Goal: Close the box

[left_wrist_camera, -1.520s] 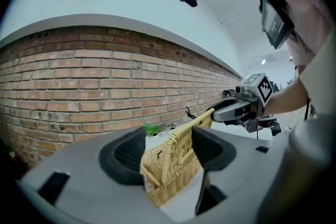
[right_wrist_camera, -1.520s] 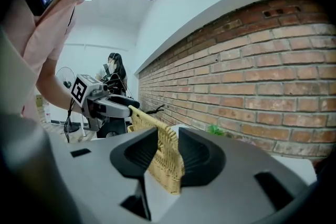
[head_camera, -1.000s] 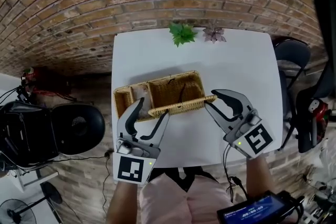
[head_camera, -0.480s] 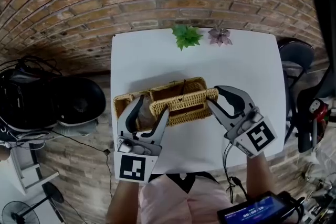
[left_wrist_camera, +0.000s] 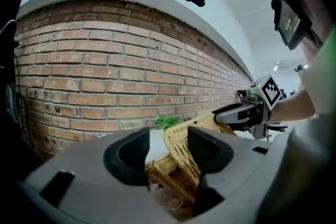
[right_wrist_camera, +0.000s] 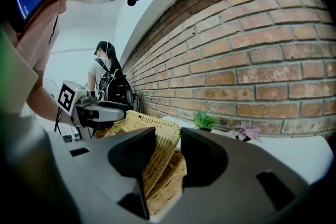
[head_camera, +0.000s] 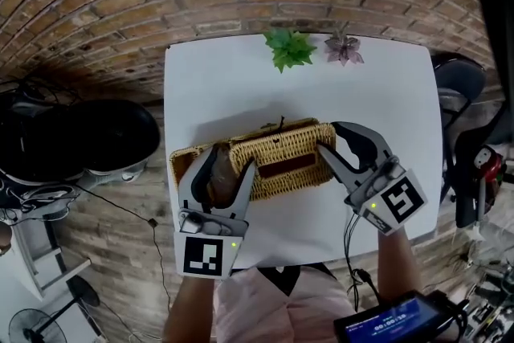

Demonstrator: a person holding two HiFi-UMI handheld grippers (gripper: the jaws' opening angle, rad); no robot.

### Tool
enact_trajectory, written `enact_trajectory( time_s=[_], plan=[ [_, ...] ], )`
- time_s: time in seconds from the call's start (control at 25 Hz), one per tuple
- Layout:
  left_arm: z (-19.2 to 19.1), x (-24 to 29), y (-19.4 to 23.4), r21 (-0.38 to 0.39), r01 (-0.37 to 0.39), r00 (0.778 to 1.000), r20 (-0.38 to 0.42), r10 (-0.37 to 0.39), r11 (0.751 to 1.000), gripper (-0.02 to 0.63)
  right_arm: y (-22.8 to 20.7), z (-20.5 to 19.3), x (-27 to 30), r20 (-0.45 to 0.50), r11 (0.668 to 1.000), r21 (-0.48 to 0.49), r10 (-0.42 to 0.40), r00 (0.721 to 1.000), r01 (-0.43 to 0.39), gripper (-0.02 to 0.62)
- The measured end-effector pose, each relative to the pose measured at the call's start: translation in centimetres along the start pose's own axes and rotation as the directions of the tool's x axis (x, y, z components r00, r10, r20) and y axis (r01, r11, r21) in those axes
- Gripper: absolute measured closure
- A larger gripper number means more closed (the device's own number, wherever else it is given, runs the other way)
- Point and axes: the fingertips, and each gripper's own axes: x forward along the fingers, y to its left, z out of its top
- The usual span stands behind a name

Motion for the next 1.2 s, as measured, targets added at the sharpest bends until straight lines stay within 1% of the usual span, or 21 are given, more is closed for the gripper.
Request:
enact_trajectory(
  time_s=[0.16,0.36,0.52,0.68,0.88,0.96,1.04,1.08,1.16,1.2],
  plan=[
    [-0.1,0.2,0.4,0.004,-0.002,1.0,-0.006,0.002,1.0,0.374,-0.6,-0.7,0.7,-0.013,1.0,0.001,-0.021,1.0,0.021,0.436],
    [-0.5,0.3,0.6,0.022,0.0,1.0,-0.016,0.0,1.0,0.374,-1.2,-2.4,1.6,-0.062,0.998,-0.014,-0.058,0.996,0.058,0.434],
    [-0.7,0.2,0.8,0.016,0.0,1.0,-0.022,0.0,1.0,0.374,-1.2,-2.9,1.9,-0.077,0.998,-0.016,-0.064,0.995,0.063,0.436],
    [0.1,-0.1,0.7,0.017,-0.007,1.0,-0.008,0.007,1.0,0.374,-1.2,-1.9,1.5,-0.045,0.997,0.002,-0.077,0.996,0.078,0.436],
    [3.3,-1.2,-0.3,0.009,-0.021,0.998,0.061,0.021,1.0,0.383,0.4,1.4,0.1,0.025,0.996,0.015,-0.088,0.996,0.088,0.447],
    [5.2,-2.2,-1.1,-0.002,-0.018,0.994,0.105,0.018,1.0,0.406,1.4,3.3,-0.9,0.061,0.995,0.01,-0.1,0.993,0.1,0.469],
    [7.4,-3.4,-1.8,0.028,-0.036,0.987,0.161,0.031,0.999,0.448,2.6,5.7,-2.0,0.112,0.993,0.007,-0.115,0.987,0.115,0.501],
    [8.5,-4.0,-2.1,0.051,-0.061,0.982,0.183,0.051,0.997,0.474,3.1,7.0,-2.6,0.142,0.992,0.004,-0.123,0.982,0.124,0.522],
    [10.4,-5.2,-2.7,0.08,-0.122,0.974,0.203,0.103,0.989,0.568,4.3,9.4,-4.1,0.203,0.989,-0.009,-0.141,0.969,0.146,0.583],
    [11.3,-5.8,-3.1,0.083,-0.144,0.97,0.21,0.124,0.986,0.581,4.9,10.4,-4.8,0.227,0.988,-0.019,-0.147,0.963,0.155,0.594]
  ],
)
